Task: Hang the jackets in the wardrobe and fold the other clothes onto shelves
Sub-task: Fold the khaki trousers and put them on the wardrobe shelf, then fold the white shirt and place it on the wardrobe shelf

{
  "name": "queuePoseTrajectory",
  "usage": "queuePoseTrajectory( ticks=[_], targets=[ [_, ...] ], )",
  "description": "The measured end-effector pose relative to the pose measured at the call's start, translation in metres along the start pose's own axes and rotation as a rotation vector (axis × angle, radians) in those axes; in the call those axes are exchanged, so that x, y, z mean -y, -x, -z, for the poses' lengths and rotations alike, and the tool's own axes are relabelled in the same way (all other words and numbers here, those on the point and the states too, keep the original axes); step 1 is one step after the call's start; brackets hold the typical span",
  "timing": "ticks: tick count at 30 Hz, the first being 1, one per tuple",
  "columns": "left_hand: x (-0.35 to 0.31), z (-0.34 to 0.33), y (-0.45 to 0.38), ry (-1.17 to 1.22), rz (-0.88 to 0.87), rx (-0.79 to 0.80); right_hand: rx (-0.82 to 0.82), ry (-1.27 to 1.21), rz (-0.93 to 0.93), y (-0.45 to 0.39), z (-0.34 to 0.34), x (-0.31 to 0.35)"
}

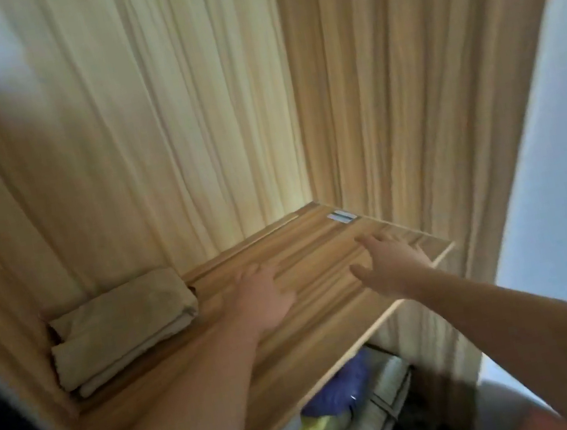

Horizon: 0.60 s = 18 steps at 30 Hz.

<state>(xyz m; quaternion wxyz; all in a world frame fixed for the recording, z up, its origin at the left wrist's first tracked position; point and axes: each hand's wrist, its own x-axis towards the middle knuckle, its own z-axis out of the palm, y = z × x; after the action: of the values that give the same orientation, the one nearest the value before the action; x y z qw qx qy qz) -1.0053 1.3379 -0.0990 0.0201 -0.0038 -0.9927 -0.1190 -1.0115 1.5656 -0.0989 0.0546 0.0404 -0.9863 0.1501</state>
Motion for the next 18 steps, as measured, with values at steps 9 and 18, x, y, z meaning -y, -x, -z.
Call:
queuePoseTrajectory(
  ticks=[9, 18],
  targets=[
    [-0.16, -0.033, 0.084, 0.159, -0.438, 0.184, -0.12, 0.06, -0.454, 0.213, 0.066, -0.122],
    [-0.289, -0.078, 0.267, 0.077, -0.876, 0.255, -0.245, 0.087, -0.912, 0.493, 0.086, -0.173]
  ],
)
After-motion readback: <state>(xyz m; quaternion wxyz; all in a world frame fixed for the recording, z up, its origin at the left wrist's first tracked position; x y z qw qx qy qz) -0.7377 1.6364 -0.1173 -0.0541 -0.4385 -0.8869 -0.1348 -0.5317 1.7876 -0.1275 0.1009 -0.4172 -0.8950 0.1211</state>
